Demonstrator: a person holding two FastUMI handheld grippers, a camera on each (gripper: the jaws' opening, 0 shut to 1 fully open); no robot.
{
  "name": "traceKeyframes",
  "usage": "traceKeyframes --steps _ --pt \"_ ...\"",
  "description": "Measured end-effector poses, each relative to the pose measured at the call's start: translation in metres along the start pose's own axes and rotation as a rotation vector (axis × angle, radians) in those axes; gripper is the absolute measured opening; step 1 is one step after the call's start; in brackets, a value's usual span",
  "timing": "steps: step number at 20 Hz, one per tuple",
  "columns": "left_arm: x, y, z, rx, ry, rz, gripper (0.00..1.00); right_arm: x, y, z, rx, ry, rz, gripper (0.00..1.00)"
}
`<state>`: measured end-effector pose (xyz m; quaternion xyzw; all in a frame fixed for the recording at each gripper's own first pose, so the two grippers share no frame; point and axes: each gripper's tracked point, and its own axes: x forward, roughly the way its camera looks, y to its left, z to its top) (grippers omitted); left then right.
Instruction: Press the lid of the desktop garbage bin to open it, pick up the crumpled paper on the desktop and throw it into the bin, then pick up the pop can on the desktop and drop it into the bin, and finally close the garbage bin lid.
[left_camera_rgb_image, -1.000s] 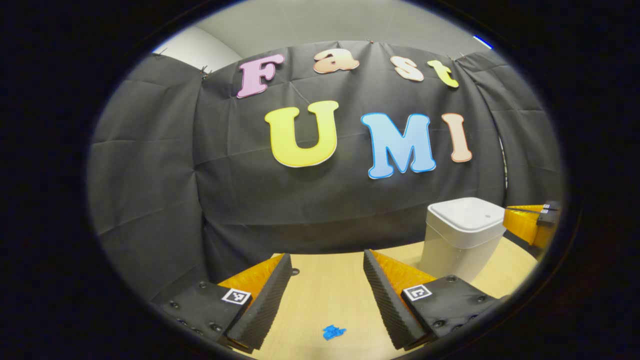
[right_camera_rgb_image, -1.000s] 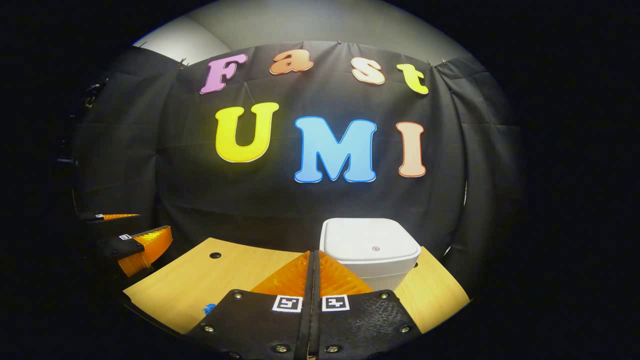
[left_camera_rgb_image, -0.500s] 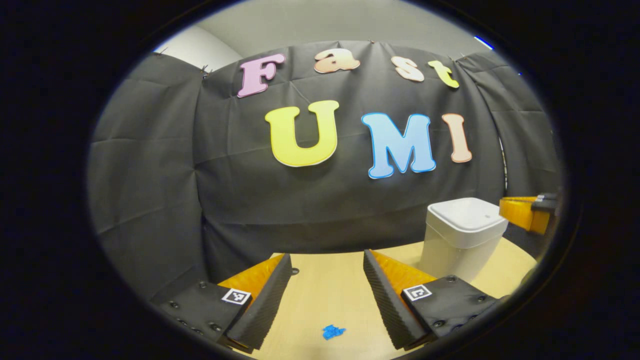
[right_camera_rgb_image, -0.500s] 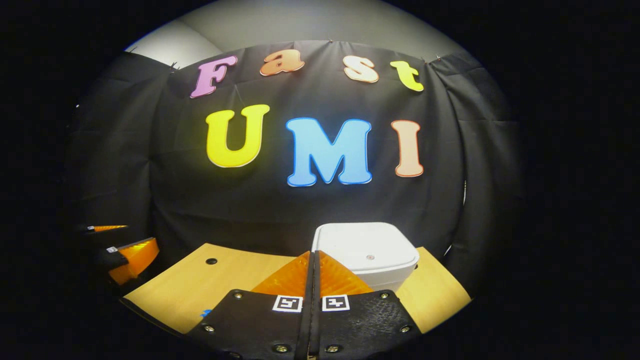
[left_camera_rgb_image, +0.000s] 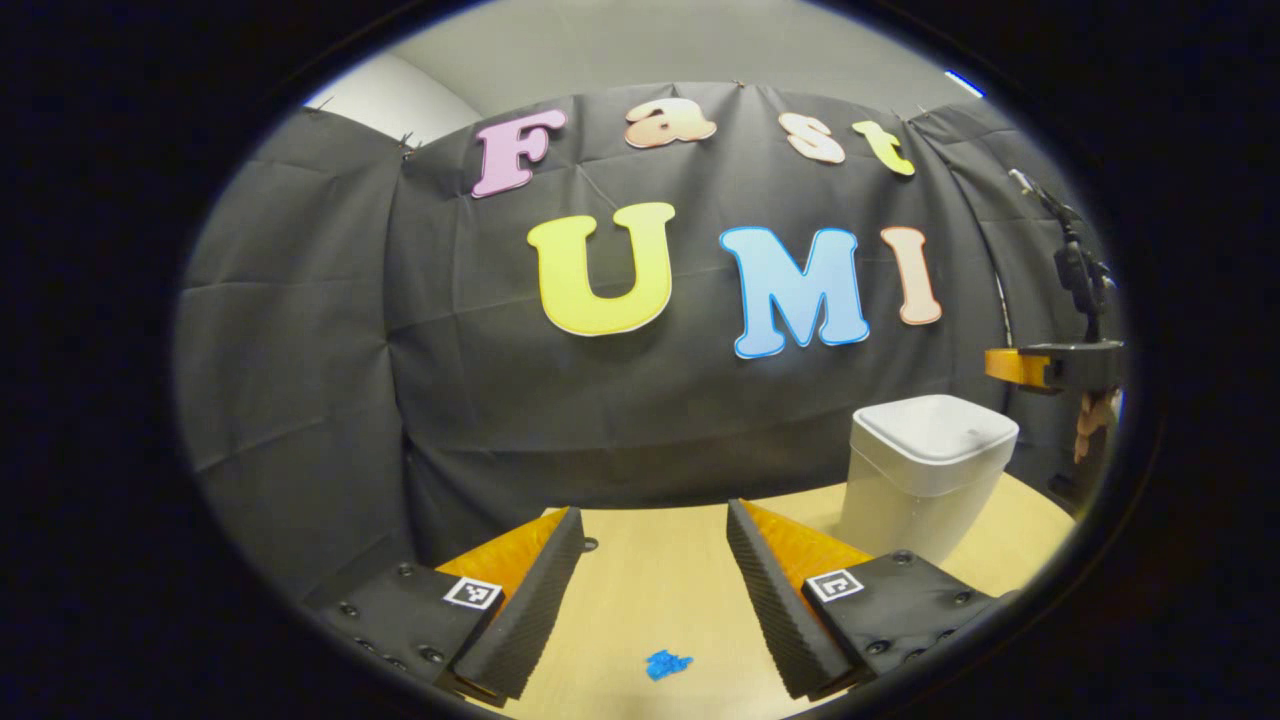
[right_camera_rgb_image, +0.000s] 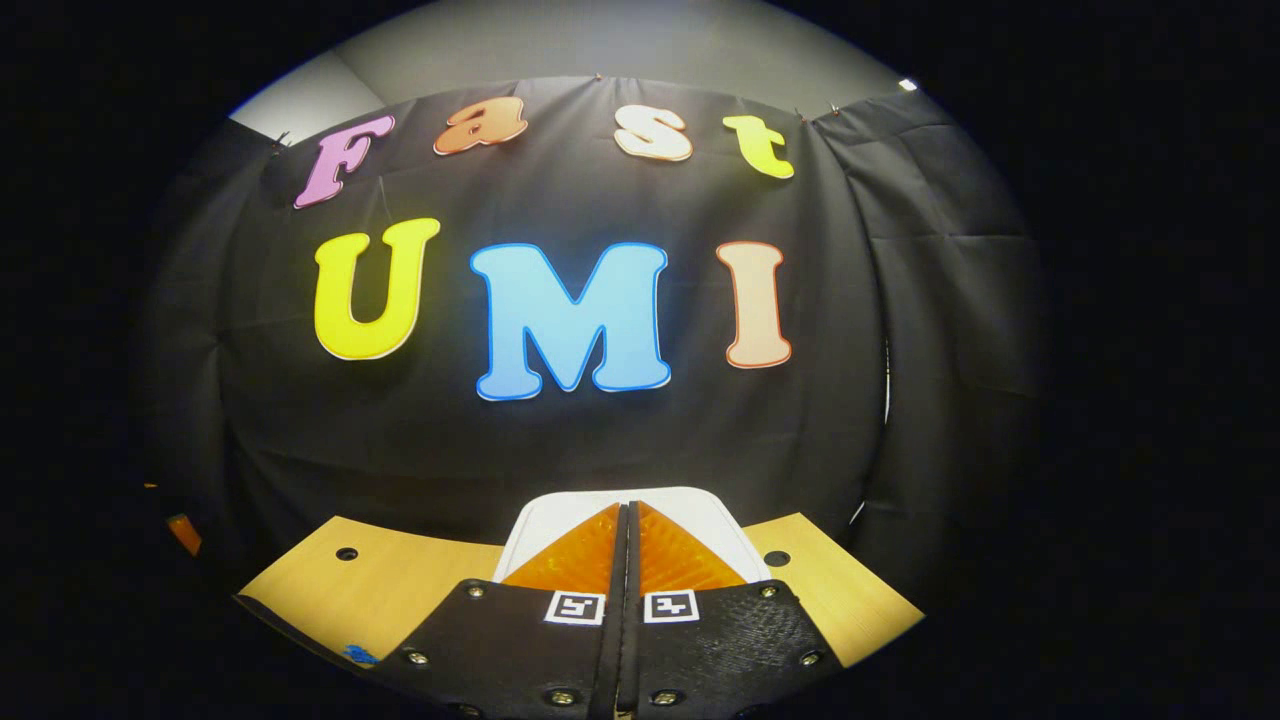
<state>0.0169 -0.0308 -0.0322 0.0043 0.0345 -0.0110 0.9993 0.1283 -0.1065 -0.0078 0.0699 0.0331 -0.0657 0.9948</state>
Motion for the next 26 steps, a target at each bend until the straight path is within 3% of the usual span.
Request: traceKeyframes --steps 11,12,18,19,20,22,23,24,26 --pt "0.002 0.002 -0.007 -0.014 0.022 0.009 0.85 0.02 -0.003 -0.068 0.027 0.168 0.002 0.0" --pt "0.004 0.002 -0.007 -0.014 0.024 0.008 1.0 0.021 -0.004 -0.065 0.032 0.152 0.002 0.0" --pt "0.005 0.002 -0.013 -0.027 0.043 -0.002 1.0 0.023 -0.005 -0.07 0.007 0.121 0.004 0.01" --pt "0.005 0.002 -0.013 -0.025 0.044 -0.003 0.95 0.022 -0.006 -0.069 0.023 0.1 0.003 0.0" --pt "0.005 0.002 -0.013 -0.021 0.046 -0.004 1.0 0.02 -0.006 -0.072 0.042 0.092 0.003 0.0" --pt "0.004 0.002 -0.012 -0.014 0.047 -0.004 0.95 0.021 -0.006 -0.074 0.075 0.085 0.01 0.01" --pt "0.005 0.003 -0.012 -0.012 0.047 -0.003 0.86 0.02 -0.005 -0.074 0.082 0.085 0.019 0.01" --pt "0.004 0.002 -0.012 -0.012 0.048 -0.002 1.0 0.02 -0.005 -0.076 0.084 0.09 0.028 0.01" --pt "0.004 0.002 -0.014 -0.017 0.053 -0.004 1.0 0.02 -0.005 -0.076 0.081 0.105 0.042 0.01"
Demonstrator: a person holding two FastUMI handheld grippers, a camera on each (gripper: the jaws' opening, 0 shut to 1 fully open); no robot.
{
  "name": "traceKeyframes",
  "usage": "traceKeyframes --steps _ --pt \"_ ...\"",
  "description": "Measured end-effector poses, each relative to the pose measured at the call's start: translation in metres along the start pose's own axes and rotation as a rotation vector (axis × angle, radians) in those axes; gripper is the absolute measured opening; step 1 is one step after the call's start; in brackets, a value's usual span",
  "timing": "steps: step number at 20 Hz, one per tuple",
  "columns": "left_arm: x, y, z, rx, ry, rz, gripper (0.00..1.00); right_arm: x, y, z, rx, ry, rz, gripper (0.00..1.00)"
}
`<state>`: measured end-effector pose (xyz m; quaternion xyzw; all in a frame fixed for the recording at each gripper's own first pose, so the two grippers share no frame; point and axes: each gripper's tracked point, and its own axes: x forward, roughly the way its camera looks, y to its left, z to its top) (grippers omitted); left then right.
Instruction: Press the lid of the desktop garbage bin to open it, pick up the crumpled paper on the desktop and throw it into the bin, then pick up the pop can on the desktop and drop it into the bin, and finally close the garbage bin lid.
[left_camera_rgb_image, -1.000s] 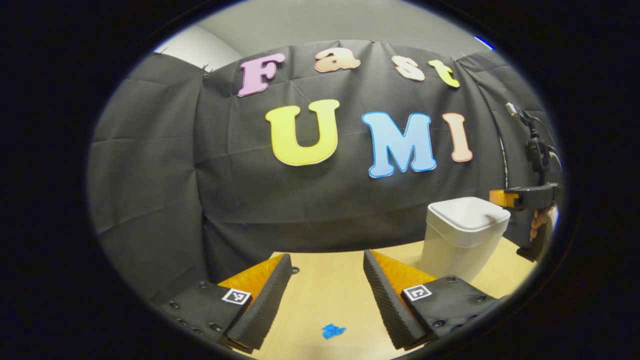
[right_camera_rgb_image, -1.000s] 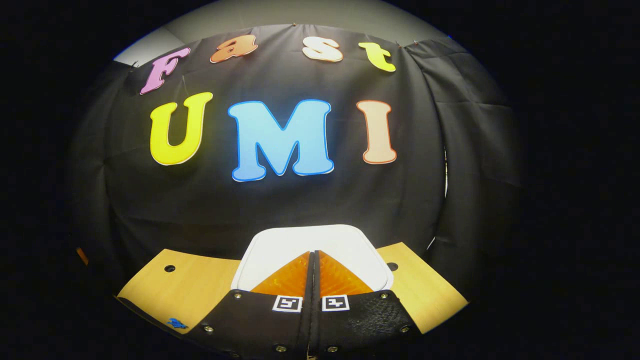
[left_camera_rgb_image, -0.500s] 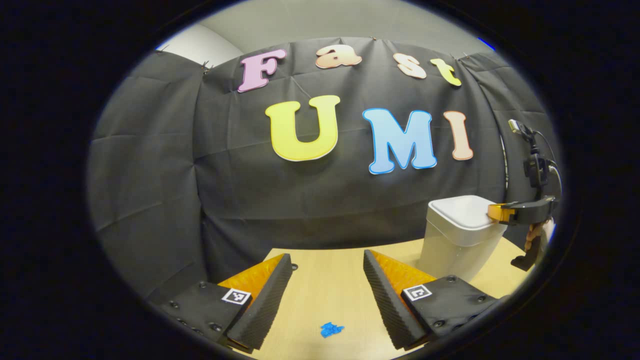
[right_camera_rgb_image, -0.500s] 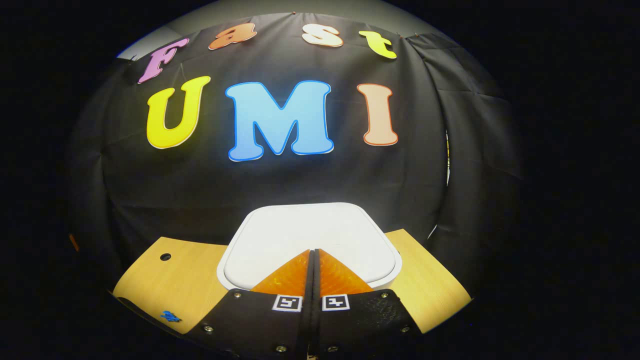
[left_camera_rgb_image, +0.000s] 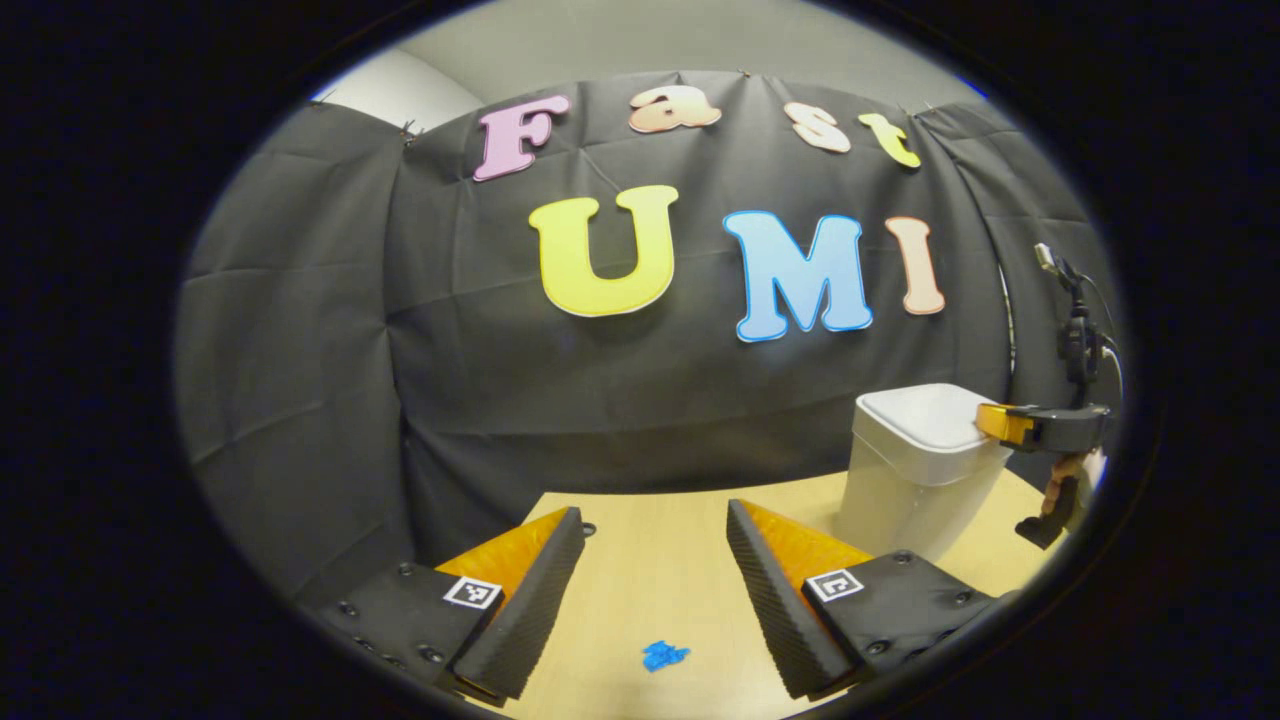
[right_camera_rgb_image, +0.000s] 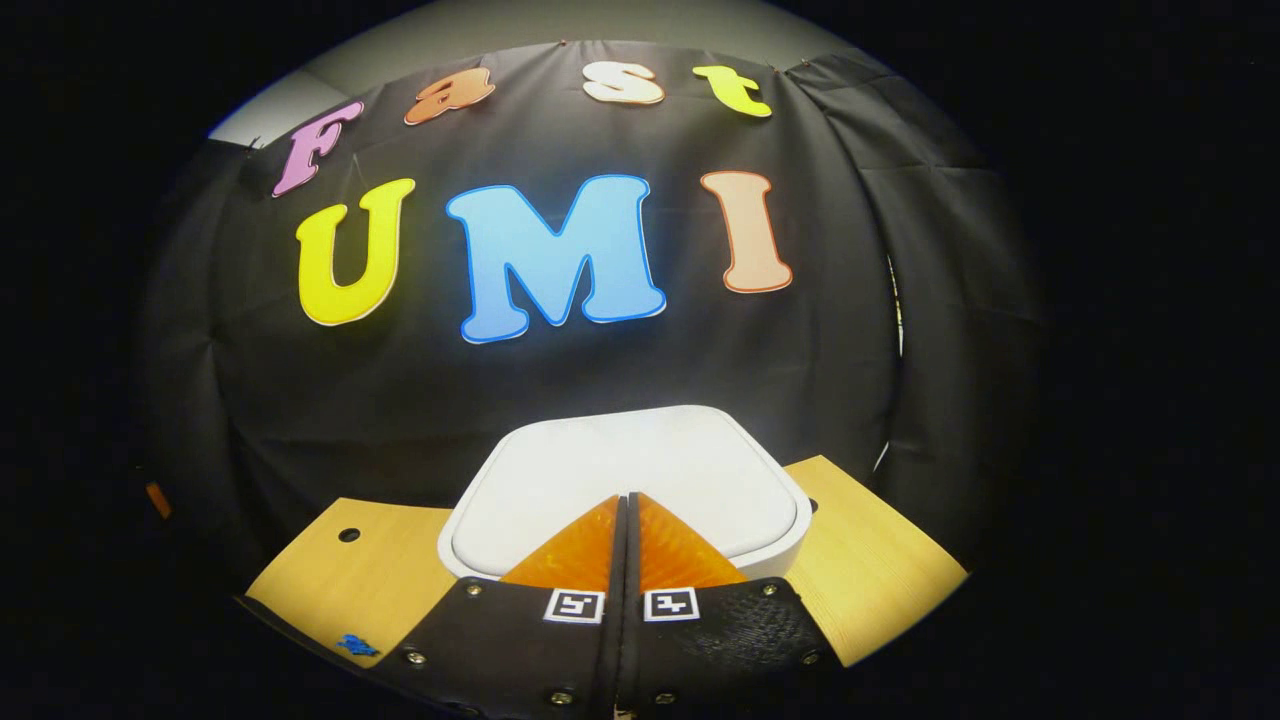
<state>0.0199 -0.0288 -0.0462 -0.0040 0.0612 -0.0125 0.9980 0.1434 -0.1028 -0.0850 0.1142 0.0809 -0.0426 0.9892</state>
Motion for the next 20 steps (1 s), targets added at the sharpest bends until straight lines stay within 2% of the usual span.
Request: traceKeyframes --steps 4,8,9,10,11,12,13,14,16,19,20 --pt "-0.001 0.001 0.0 -0.007 0.007 -0.006 1.0 -0.001 -0.001 0.002 0.025 0.012 0.019 0.01" --pt "-0.003 0.001 0.003 0.003 -0.008 0.002 1.0 -0.001 -0.001 0.006 0.007 0.009 -0.003 0.0" --pt "-0.003 0.001 0.003 0.005 -0.012 0.007 0.95 -0.003 -0.001 0.006 0.007 0.012 -0.008 0.0" --pt "-0.003 0.002 0.004 0.006 -0.016 0.013 1.0 -0.005 0.0 0.007 0.009 0.015 -0.01 0.0" --pt "-0.003 0.001 0.004 0.006 -0.02 0.018 1.0 -0.006 0.0 0.007 0.008 0.012 -0.011 0.0" --pt "-0.003 0.001 0.004 0.005 -0.02 0.022 0.95 -0.009 0.001 0.007 0.002 0.016 -0.007 0.0" --pt "-0.003 0.001 0.003 0.001 -0.018 0.023 1.0 -0.011 0.002 0.008 -0.006 0.012 -0.004 0.0" --pt "-0.003 0.001 0.002 -0.002 -0.015 0.023 0.85 -0.014 0.003 0.007 -0.012 0.015 -0.002 0.0" --pt "-0.003 0.002 0.002 -0.003 -0.016 0.022 1.0 -0.021 0.005 0.006 -0.015 0.013 0.012 0.0" --pt "-0.003 0.001 0.002 -0.001 -0.019 0.023 1.0 -0.03 0.008 -0.002 -0.003 0.022 0.02 0.01" --pt "-0.003 0.001 0.002 -0.003 -0.018 0.021 0.95 -0.032 0.008 -0.012 -0.006 0.057 0.025 0.01"
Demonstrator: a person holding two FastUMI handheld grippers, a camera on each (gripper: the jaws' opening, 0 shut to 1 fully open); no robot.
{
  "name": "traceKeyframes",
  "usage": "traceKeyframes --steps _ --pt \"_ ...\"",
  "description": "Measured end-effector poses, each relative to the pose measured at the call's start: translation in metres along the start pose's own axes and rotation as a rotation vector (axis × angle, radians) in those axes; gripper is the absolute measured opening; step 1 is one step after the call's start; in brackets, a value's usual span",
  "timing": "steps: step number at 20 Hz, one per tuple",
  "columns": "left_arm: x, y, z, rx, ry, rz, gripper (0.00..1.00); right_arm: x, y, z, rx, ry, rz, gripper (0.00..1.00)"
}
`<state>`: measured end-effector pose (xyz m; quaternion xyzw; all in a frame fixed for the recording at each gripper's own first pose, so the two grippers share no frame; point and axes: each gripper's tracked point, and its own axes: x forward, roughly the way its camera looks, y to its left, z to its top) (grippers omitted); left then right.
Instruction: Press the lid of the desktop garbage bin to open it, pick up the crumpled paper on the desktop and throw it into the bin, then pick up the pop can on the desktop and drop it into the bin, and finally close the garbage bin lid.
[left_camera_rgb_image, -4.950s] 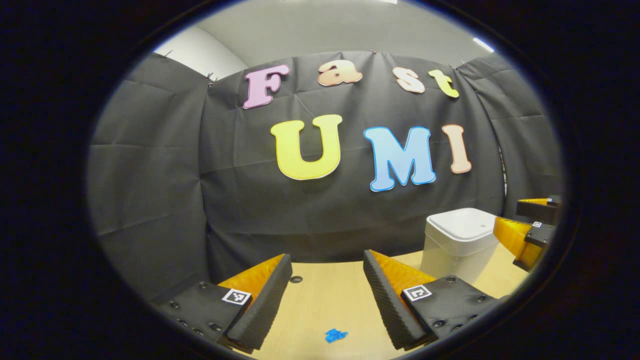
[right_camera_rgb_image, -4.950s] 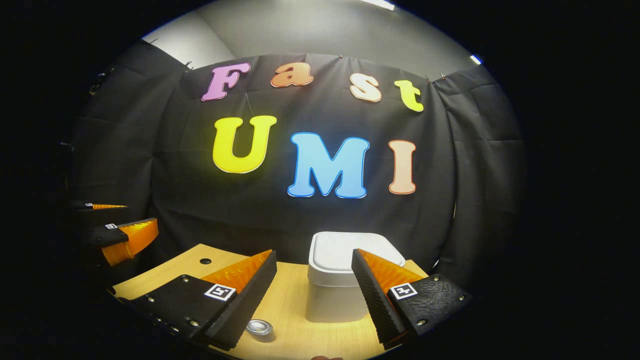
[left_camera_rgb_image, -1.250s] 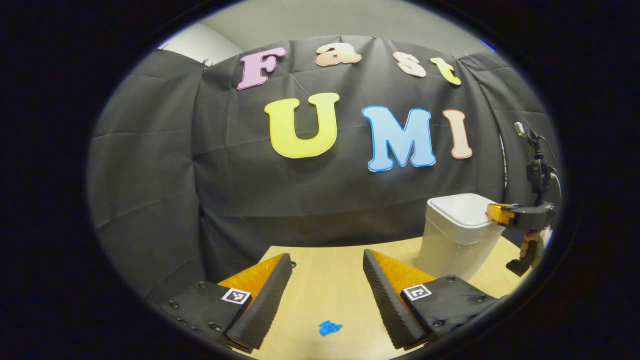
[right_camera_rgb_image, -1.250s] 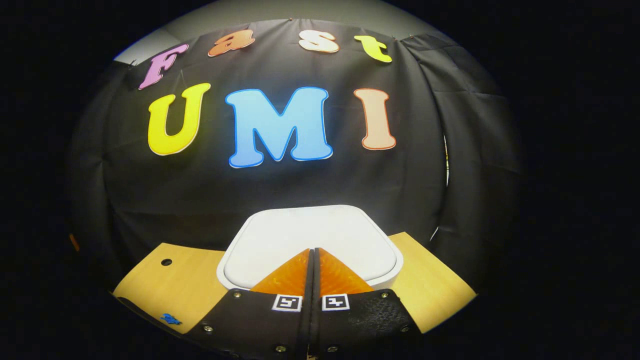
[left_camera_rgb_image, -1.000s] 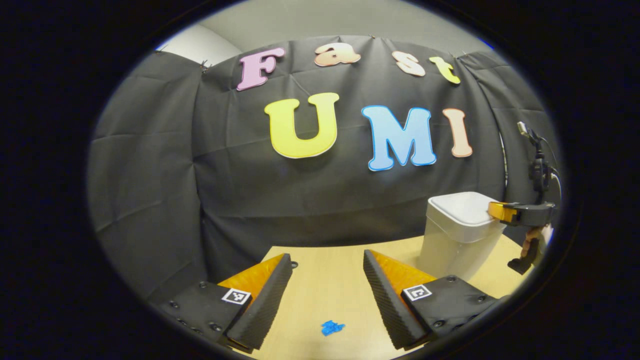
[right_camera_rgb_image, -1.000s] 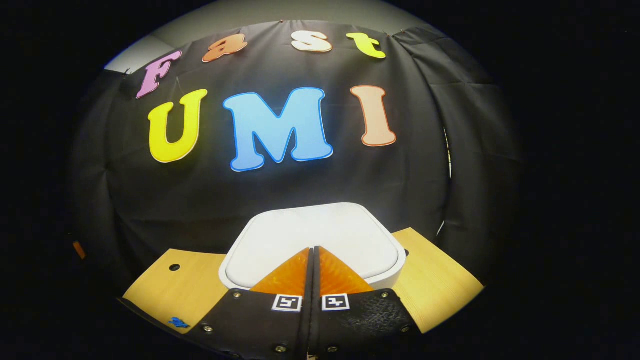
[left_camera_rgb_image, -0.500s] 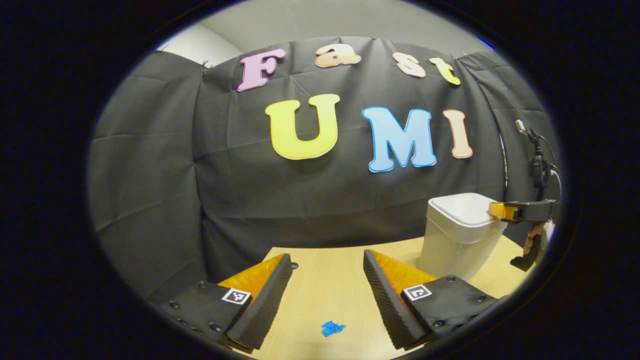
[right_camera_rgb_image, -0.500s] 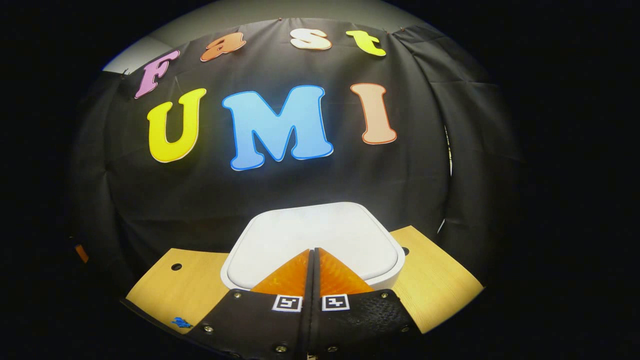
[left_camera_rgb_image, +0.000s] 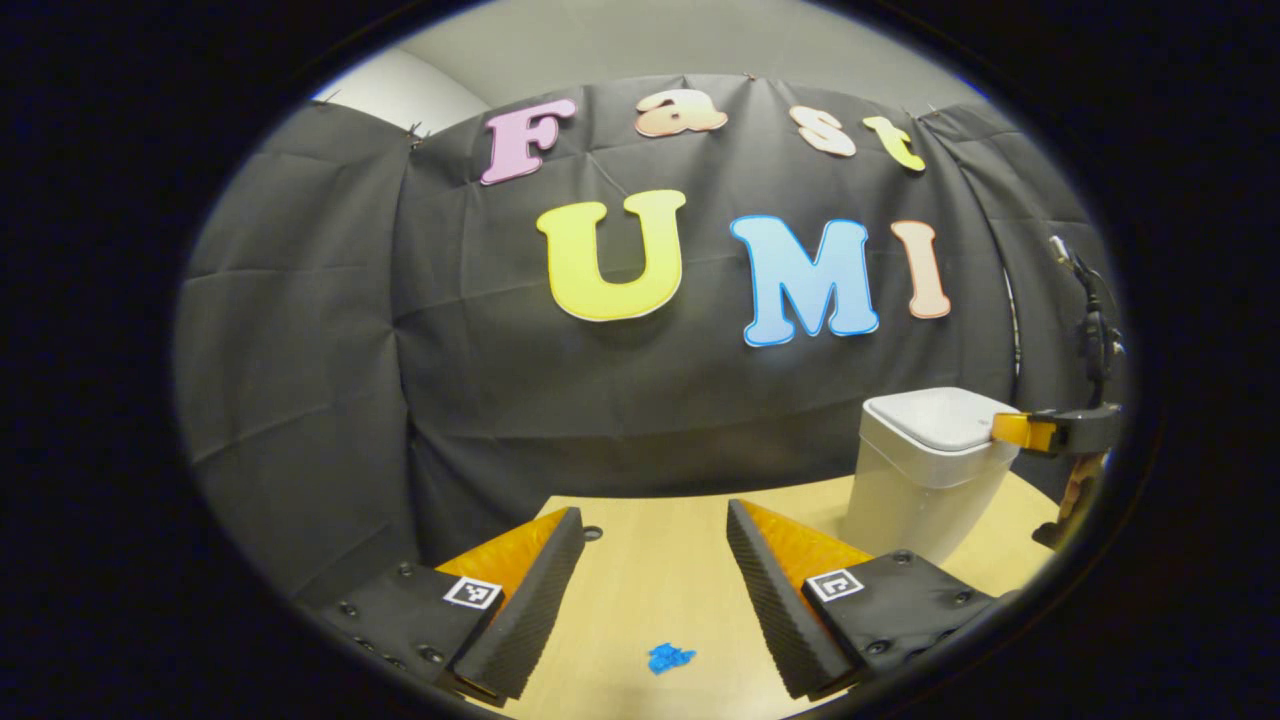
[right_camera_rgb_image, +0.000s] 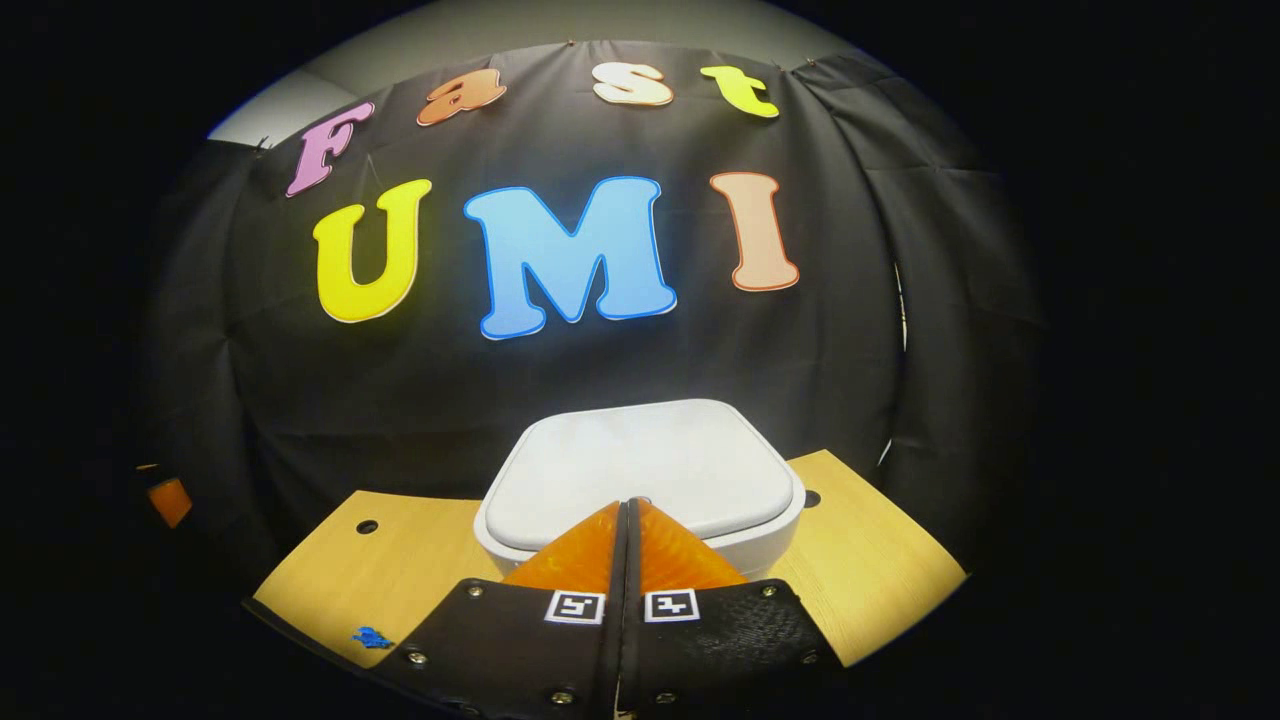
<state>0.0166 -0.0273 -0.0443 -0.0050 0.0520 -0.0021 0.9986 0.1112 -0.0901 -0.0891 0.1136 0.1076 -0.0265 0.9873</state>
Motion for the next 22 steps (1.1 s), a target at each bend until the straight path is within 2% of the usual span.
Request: traceKeyframes --steps 2,4,5,7,16,17,18,21,22 --pt "0.0 0.001 -0.001 -0.001 0.003 -0.003 0.95 -0.006 0.0 0.003 0.01 -0.031 -0.003 0.0" --pt "0.0 0.001 -0.001 -0.002 0.004 0.003 0.95 -0.005 0.001 -0.024 0.011 0.049 0.003 0.01" --pt "0.0 0.001 -0.001 -0.003 0.005 0.005 1.0 -0.007 0.001 -0.038 0.019 0.086 0.006 0.02" --pt "0.0 0.002 -0.001 -0.006 0.009 0.012 1.0 -0.017 0.005 -0.06 0.054 0.126 0.015 0.03" --pt "0.003 0.025 -0.028 -0.033 0.037 0.057 1.0 -0.037 0.016 -0.084 0.039 0.186 0.048 0.04" --pt "0.006 0.024 -0.032 -0.046 0.042 0.043 1.0 -0.038 0.017 -0.087 0.034 0.192 0.052 0.04" --pt "0.01 0.021 -0.039 -0.062 0.053 0.021 0.95 -0.039 0.017 -0.088 0.028 0.199 0.056 0.03" --pt "0.018 0.015 -0.073 -0.082 0.107 -0.032 1.0 -0.041 0.02 -0.094 0.016 0.218 0.066 0.03" --pt "0.02 0.012 -0.085 -0.083 0.125 -0.053 0.95 -0.044 0.022 -0.097 0.016 0.223 0.067 0.03"
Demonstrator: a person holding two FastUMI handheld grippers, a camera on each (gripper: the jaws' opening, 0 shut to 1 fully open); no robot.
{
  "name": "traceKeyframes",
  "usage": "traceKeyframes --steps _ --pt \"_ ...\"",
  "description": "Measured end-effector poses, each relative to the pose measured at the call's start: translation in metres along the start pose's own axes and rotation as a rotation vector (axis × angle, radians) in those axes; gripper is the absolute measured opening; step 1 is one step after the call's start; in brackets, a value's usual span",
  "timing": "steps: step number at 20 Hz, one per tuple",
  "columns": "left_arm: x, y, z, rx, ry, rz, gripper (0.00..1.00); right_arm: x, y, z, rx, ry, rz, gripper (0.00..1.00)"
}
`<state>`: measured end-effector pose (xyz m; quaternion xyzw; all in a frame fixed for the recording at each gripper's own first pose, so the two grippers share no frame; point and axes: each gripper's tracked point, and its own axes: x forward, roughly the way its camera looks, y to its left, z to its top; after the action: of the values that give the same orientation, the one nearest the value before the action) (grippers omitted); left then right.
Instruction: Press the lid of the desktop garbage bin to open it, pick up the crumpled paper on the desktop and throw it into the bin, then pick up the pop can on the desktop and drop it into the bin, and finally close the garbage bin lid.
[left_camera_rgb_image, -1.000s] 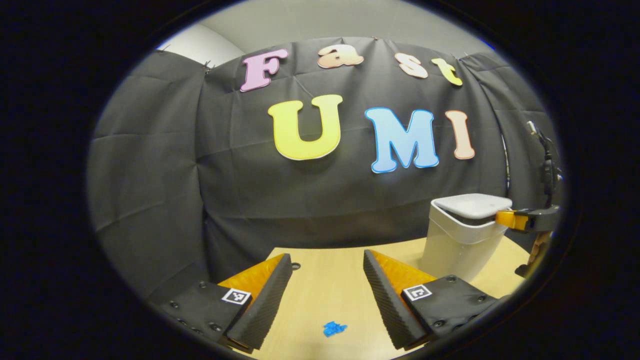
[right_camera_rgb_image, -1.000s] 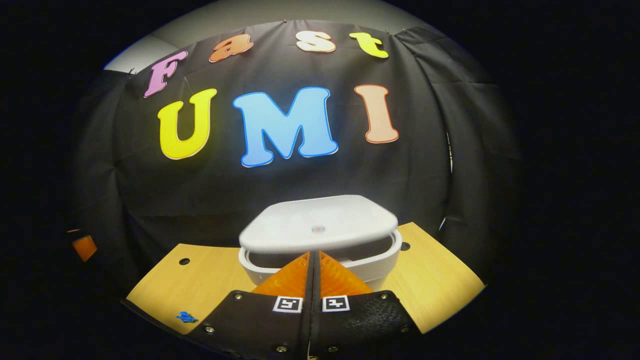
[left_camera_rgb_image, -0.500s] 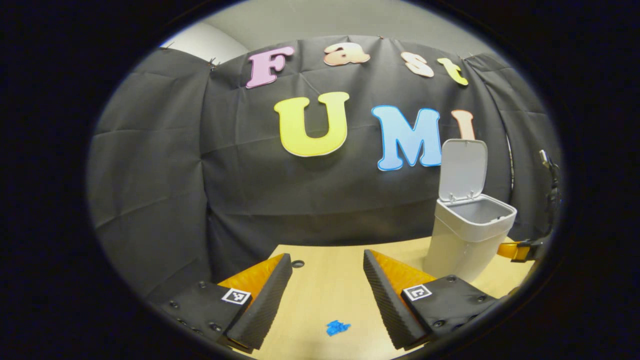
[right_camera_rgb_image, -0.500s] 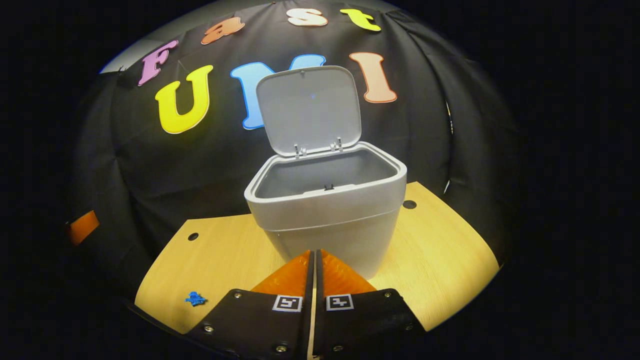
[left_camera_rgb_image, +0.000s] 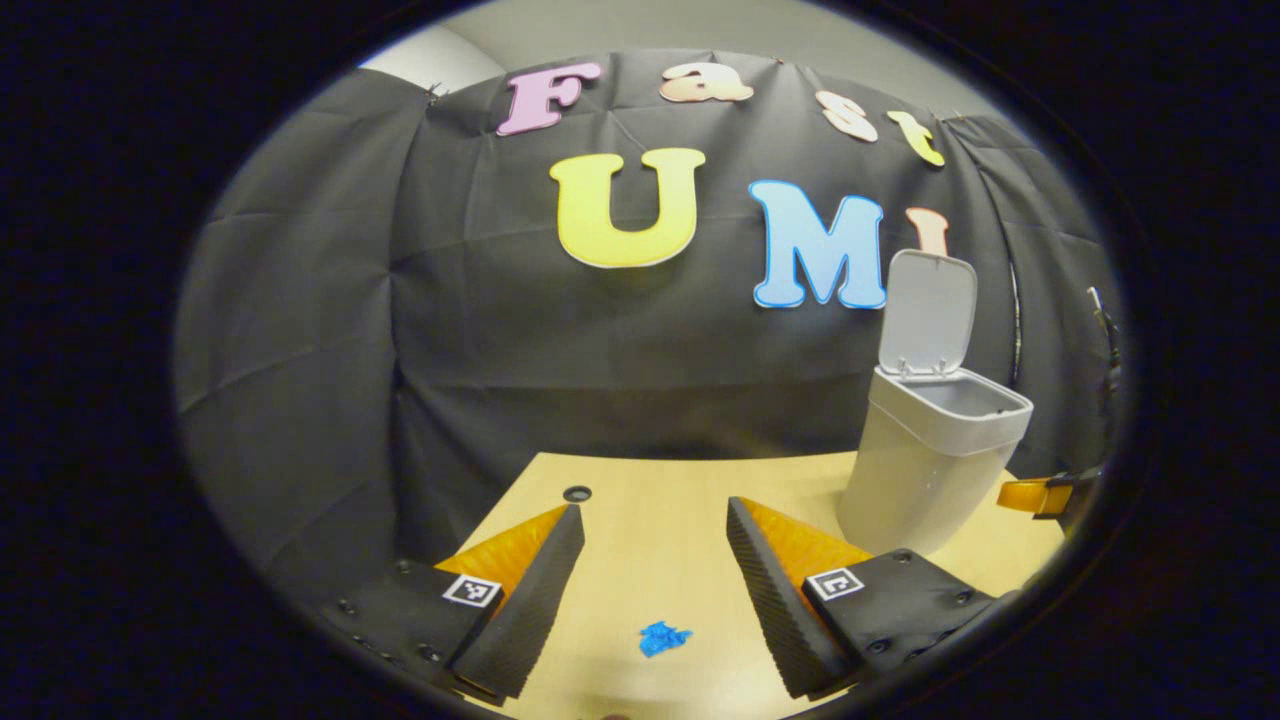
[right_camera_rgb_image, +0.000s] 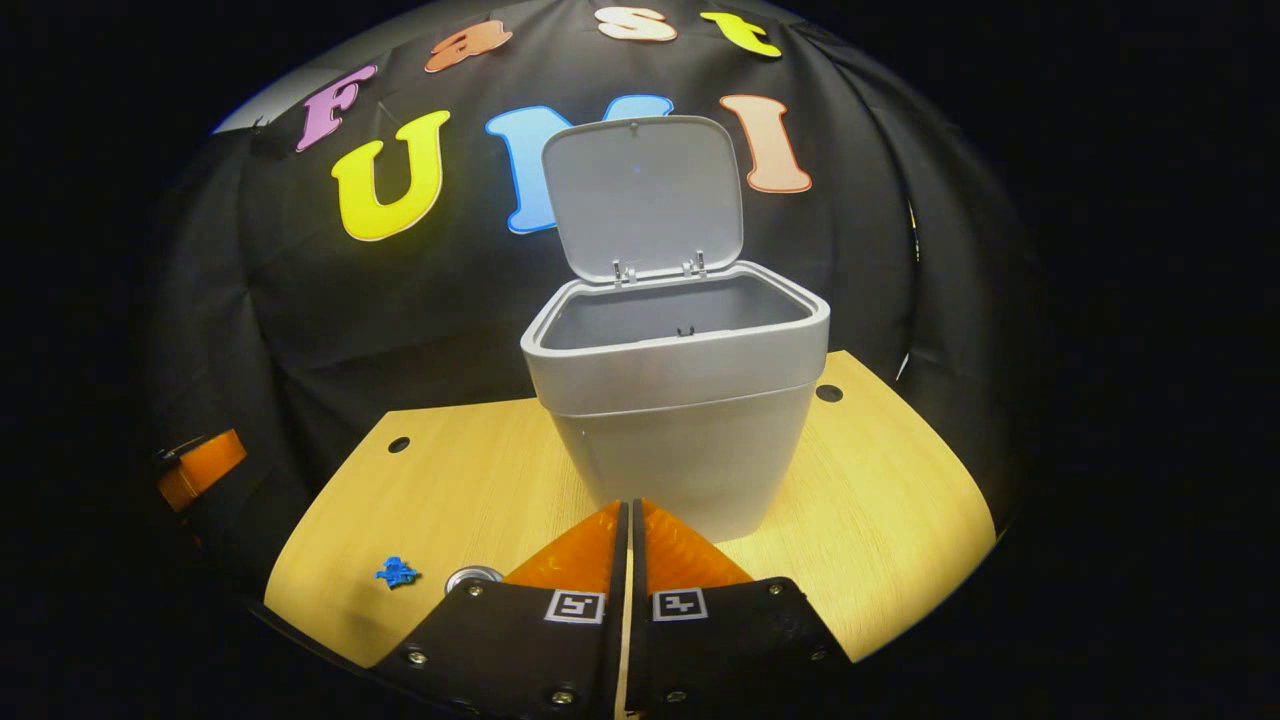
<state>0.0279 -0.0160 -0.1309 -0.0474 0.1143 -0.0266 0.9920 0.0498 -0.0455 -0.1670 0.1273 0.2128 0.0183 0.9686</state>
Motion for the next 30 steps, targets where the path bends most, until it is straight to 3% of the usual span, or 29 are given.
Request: traceKeyframes --steps 4,5,6,8,11,19,24,26,28,30 --pt "0.016 -0.004 -0.039 -0.025 0.08 -0.057 1.0 -0.007 -0.002 -0.008 -0.001 0.018 -0.011 0.03" --pt "0.021 -0.005 -0.048 -0.027 0.096 -0.062 0.96 -0.008 -0.004 -0.009 -0.002 0.025 -0.017 0.03" --pt "0.026 -0.006 -0.058 -0.024 0.116 -0.064 1.0 -0.008 -0.006 -0.012 -0.002 0.033 -0.023 0.03" --pt "0.039 -0.01 -0.082 -0.015 0.16 -0.069 0.95 -0.01 -0.011 -0.017 0.004 0.05 -0.038 0.03" --pt "0.054 -0.008 -0.121 -0.016 0.235 -0.08 1.0 -0.012 -0.018 -0.02 0.008 0.069 -0.061 0.04" --pt "0.094 0.006 -0.21 -0.067 0.416 -0.067 0.96 -0.005 -0.026 -0.025 -0.023 0.124 -0.097 0.04" --pt "0.102 0.015 -0.25 -0.059 0.49 -0.042 1.0 0.001 -0.022 -0.026 -0.067 0.143 -0.098 0.04" --pt "0.101 0.026 -0.272 -0.056 0.548 0.011 1.0 0.004 -0.019 -0.029 -0.075 0.158 -0.097 0.03" --pt "0.109 0.031 -0.27 -0.012 0.489 0.022 0.95 0.007 -0.014 -0.03 -0.083 0.167 -0.087 0.04" --pt "0.112 0.033 -0.268 -0.024 0.458 0.033 1.0 0.009 -0.011 -0.032 -0.089 0.172 -0.079 0.03"
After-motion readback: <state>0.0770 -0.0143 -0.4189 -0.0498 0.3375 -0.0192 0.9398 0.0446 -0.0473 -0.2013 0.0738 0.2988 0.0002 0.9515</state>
